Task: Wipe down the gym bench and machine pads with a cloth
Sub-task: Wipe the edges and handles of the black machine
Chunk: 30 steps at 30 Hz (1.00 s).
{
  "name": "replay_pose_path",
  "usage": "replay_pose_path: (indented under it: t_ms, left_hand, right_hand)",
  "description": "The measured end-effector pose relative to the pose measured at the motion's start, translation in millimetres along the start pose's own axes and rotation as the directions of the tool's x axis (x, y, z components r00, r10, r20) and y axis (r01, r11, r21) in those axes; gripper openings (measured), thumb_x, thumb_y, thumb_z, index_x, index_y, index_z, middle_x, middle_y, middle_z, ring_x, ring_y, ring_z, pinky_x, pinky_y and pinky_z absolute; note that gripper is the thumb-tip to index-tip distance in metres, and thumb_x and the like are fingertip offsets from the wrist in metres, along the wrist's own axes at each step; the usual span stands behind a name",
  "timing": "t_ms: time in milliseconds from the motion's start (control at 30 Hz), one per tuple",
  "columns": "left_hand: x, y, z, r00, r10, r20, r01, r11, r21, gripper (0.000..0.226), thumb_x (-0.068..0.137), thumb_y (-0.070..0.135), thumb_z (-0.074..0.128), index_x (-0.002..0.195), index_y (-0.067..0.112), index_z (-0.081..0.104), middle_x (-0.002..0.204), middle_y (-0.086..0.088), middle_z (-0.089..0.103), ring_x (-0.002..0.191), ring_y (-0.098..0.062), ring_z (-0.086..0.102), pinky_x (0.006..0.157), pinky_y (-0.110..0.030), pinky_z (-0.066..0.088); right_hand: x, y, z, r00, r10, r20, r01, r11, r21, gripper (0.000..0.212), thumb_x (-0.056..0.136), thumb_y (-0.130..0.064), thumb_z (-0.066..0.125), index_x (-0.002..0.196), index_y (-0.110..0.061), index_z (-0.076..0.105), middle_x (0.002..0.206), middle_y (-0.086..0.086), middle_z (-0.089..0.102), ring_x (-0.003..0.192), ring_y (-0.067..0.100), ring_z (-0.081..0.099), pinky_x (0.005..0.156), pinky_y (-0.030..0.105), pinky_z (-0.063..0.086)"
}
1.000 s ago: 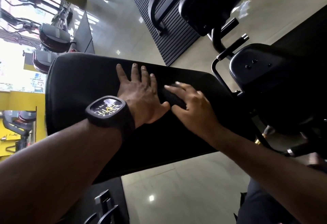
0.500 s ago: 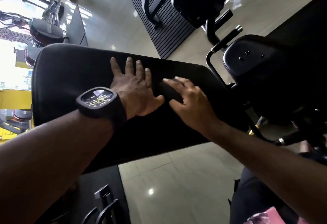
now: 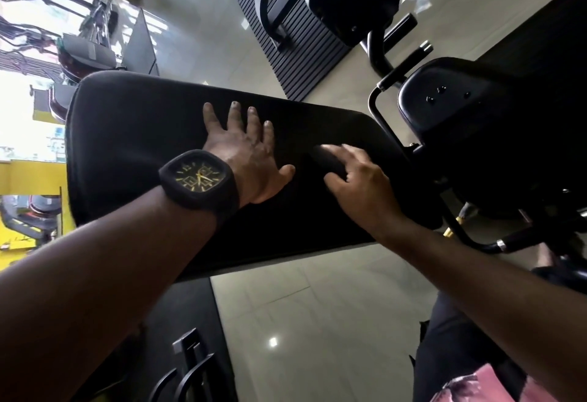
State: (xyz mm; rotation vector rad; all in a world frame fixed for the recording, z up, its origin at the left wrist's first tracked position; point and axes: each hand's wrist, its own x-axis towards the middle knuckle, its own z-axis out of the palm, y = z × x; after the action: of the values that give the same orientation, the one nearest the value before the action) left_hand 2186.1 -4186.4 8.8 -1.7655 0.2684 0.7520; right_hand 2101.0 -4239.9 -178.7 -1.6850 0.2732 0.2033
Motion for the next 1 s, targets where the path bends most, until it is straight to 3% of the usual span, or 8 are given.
replay_pose_path:
  t_ms: [100,200,333,467,567,700,800,1000]
  left_hand:
    - [-3,3,4,1.0,-0.005,-0.001,0.005,1.0,0.007,0.085,0.1,0.07,0.015,0.162,0.017,-0.008,0.169,-0.013,-0.014,0.154,-0.039,-0.017,0.118,-0.07,-0.006]
    - [-5,5,5,1.0,-0.002,-0.017,0.002,1.0,-0.006,0.084,0.1,0.07,0.016,0.163,0.019,-0.006,0.169,-0.012,-0.013,0.154,-0.039,-0.015,0.119,-0.069,-0.006]
    - [-6,11,9,0.999,-0.029,-0.043,0.029,1.0,-0.001,0.082,0.101,0.067,0.017,0.163,0.017,-0.004,0.169,-0.013,-0.011,0.154,-0.04,-0.014,0.118,-0.071,-0.005]
    - [-9,25,11,0.997,-0.065,-0.043,0.065,0.998,-0.001,0.082,0.102,0.066,0.017,0.162,0.014,-0.004,0.169,-0.016,-0.01,0.153,-0.044,-0.013,0.117,-0.072,-0.005]
    - [-7,26,13,0.995,-0.07,-0.065,0.07,0.998,-0.006,0.084,0.101,0.067,0.017,0.162,0.014,-0.003,0.169,-0.017,-0.009,0.153,-0.046,-0.012,0.116,-0.073,-0.005]
    - [-2,32,13,0.995,-0.074,-0.071,0.073,0.997,-0.011,0.088,0.099,0.07,0.019,0.162,0.013,-0.002,0.168,-0.02,-0.008,0.152,-0.048,-0.011,0.115,-0.075,-0.006]
    - [2,36,13,0.994,-0.08,-0.071,0.078,0.997,-0.026,0.087,0.098,0.07,0.02,0.163,0.014,-0.001,0.169,-0.02,-0.007,0.153,-0.047,-0.011,0.114,-0.075,-0.006]
    - [7,37,12,0.994,-0.085,-0.065,0.083,0.996,-0.033,0.093,0.096,0.075,0.02,0.163,0.014,-0.002,0.169,-0.018,-0.009,0.153,-0.045,-0.013,0.113,-0.076,-0.008]
  right_hand:
    - [-24,7,-1,0.991,0.133,-0.01,-0.133,0.991,-0.001,0.057,0.093,-0.043,0.054,0.149,-0.04,0.045,0.159,0.004,0.036,0.133,0.034,0.046,0.097,0.032,0.039]
    - [-54,-16,0,0.999,0.036,-0.013,-0.035,0.999,0.035,0.069,0.082,-0.046,0.048,0.15,-0.04,0.045,0.161,-0.001,0.032,0.133,0.027,0.041,0.097,0.027,0.034]
    - [-33,-25,3,0.99,-0.132,-0.041,0.134,0.99,0.037,0.063,0.083,-0.039,0.05,0.146,-0.038,0.052,0.156,0.0,0.042,0.129,0.027,0.048,0.097,0.027,0.037]
    - [-10,18,4,0.995,0.09,-0.049,-0.089,0.996,0.02,0.054,0.092,-0.042,0.052,0.146,-0.04,0.049,0.153,0.004,0.044,0.129,0.033,0.051,0.104,0.037,0.044]
    - [-35,30,2,0.978,0.197,-0.076,-0.195,0.98,0.032,0.052,0.096,-0.039,0.053,0.147,-0.037,0.049,0.154,0.005,0.041,0.126,0.034,0.051,0.1,0.035,0.044]
    - [-59,-3,3,0.997,0.019,-0.08,-0.014,0.998,0.054,0.058,0.09,-0.034,0.057,0.148,-0.038,0.05,0.158,-0.002,0.037,0.127,0.024,0.045,0.093,0.024,0.033]
    - [-31,-11,3,0.991,-0.124,-0.044,0.125,0.991,0.036,0.062,0.082,-0.04,0.052,0.144,-0.041,0.052,0.154,-0.004,0.044,0.126,0.023,0.05,0.097,0.028,0.041]
    - [-21,23,3,0.978,0.193,-0.085,-0.193,0.981,0.005,0.052,0.096,-0.035,0.054,0.147,-0.037,0.048,0.155,0.007,0.041,0.128,0.036,0.051,0.105,0.04,0.045]
